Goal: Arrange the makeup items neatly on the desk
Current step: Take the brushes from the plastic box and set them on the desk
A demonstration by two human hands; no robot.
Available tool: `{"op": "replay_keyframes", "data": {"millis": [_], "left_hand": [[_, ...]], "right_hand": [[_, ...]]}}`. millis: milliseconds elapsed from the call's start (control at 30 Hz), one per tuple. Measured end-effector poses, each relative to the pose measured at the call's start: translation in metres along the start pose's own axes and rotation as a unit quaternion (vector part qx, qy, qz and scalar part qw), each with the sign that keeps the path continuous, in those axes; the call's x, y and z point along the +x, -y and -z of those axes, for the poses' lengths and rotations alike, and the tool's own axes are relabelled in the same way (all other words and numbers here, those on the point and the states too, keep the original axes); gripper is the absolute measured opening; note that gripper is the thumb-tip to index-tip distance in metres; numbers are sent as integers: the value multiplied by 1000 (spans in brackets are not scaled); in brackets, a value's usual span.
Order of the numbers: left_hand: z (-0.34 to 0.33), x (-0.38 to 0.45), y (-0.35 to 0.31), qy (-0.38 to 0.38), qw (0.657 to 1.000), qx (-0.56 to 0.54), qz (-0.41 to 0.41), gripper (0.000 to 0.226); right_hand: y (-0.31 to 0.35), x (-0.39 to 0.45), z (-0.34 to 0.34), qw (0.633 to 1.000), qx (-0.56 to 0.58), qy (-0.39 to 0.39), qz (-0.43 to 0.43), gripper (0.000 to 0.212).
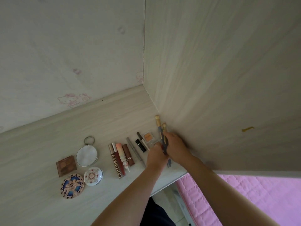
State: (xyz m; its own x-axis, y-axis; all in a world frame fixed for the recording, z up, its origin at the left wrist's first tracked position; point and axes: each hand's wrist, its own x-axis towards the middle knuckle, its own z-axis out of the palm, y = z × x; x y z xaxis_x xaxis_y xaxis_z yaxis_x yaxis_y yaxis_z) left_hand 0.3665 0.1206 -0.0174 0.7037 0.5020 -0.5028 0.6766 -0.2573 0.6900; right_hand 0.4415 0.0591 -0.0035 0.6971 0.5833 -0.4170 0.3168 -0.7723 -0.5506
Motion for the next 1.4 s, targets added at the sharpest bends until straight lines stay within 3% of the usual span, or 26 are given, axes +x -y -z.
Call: {"op": "replay_keyframes", "data": {"millis": [67,167,267,500,800,967,1067,1133,1233,1400], "left_hand": [[0,0,2,-15,1000,-13,9,12],[1,0,5,-17,999,-38,31,15],[3,0,5,-21,993,-87,73,13],[5,2,6,-46,994,-61,80,17],[10,15,-5,-72,993,-42,82,15],[15,29,-12,-72,991,-73,85,12],[17,32,-14,-75,990,-78,89,12],[21,34,-14,-82,990,-77,90,10],[28,41,-15,-93,987,-92,94,20],[37,62,-21,-103,989,-57,94,17]], "right_hand": [[3,4,1,995,-88,21,49,62],[5,10,1,983,-162,40,73,70],[1,8,-1,985,-156,24,73,60],[-15,-10,-7,985,-150,5,82,51],[-20,-14,-10,991,-126,20,51,61],[-10,1,-2,986,-136,5,100,53],[-7,-5,-3,987,-140,-35,63,44],[-6,-15,-8,977,-205,-50,25,36],[-7,-27,-15,962,-270,-24,-38,32],[-10,-23,-17,962,-254,-21,-101,18]]}}
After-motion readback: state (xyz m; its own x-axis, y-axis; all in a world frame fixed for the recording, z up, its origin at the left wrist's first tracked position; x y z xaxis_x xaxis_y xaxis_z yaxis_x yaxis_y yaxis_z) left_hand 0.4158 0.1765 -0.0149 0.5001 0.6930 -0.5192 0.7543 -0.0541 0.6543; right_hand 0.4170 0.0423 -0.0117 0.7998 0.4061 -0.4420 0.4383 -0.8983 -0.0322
